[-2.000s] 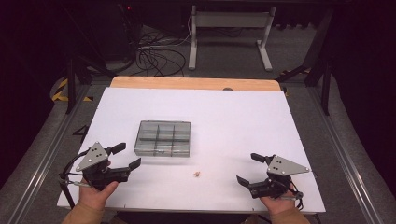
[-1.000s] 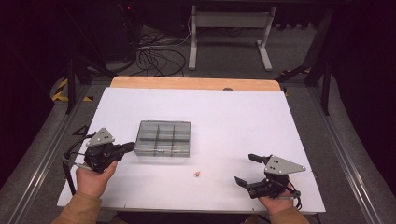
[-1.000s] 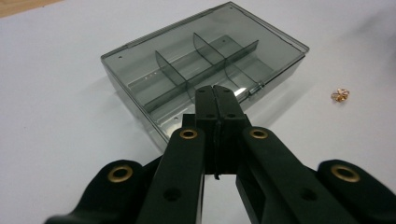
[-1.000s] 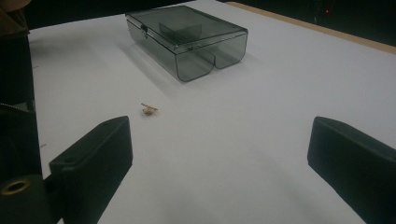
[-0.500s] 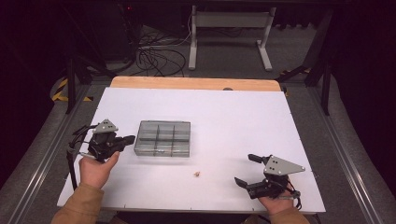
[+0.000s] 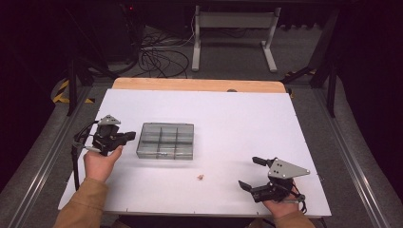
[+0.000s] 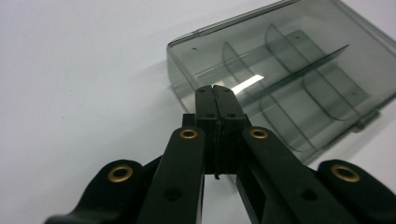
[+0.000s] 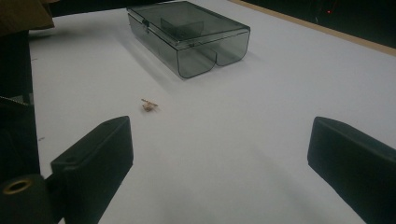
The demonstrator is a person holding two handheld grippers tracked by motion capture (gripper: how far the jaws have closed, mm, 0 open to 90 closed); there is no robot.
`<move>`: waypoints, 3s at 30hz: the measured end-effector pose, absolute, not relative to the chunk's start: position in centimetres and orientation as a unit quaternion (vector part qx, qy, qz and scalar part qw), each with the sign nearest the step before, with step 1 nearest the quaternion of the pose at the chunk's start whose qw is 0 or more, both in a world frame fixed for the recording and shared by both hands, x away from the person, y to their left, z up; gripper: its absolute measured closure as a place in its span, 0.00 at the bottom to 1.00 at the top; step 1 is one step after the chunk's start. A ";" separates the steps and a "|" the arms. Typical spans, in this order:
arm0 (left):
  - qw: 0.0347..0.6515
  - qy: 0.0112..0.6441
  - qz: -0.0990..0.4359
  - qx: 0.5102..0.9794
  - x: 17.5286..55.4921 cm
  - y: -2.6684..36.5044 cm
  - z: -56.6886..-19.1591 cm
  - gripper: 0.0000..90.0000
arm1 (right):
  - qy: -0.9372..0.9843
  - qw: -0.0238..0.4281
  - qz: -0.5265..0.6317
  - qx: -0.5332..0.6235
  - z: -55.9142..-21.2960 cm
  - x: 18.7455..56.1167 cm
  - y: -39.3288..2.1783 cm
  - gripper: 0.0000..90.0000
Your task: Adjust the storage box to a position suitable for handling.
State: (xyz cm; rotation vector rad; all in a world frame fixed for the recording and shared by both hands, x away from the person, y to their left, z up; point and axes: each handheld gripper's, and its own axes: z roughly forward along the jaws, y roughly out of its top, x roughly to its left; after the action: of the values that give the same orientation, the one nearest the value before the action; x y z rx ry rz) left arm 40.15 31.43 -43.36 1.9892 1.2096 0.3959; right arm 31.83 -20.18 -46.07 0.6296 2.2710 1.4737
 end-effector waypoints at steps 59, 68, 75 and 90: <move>0.369 0.468 0.084 0.798 42.9 27.3 -47.3 0.99 | 0.808 0.180 0.516 0.220 -46.2 31.9 -20.1 0.08; 0.377 0.445 0.065 0.810 42.2 25.4 -47.2 0.99 | 0.808 0.178 0.516 0.222 -46.2 32.0 -20.1 0.08; 0.378 0.428 0.058 0.819 41.6 24.3 -47.0 0.99 | 0.808 0.178 0.516 0.222 -46.2 31.9 -20.2 0.08; 0.387 0.430 0.061 0.813 42.0 22.7 -47.3 0.99 | 0.810 0.175 0.514 0.220 -46.3 31.9 -20.1 0.08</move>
State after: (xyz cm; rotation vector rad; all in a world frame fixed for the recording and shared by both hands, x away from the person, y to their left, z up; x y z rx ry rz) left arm 41.99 22.69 -47.29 2.0695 1.0955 0.1563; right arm 31.92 -20.06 -46.26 0.6244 2.2945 1.4571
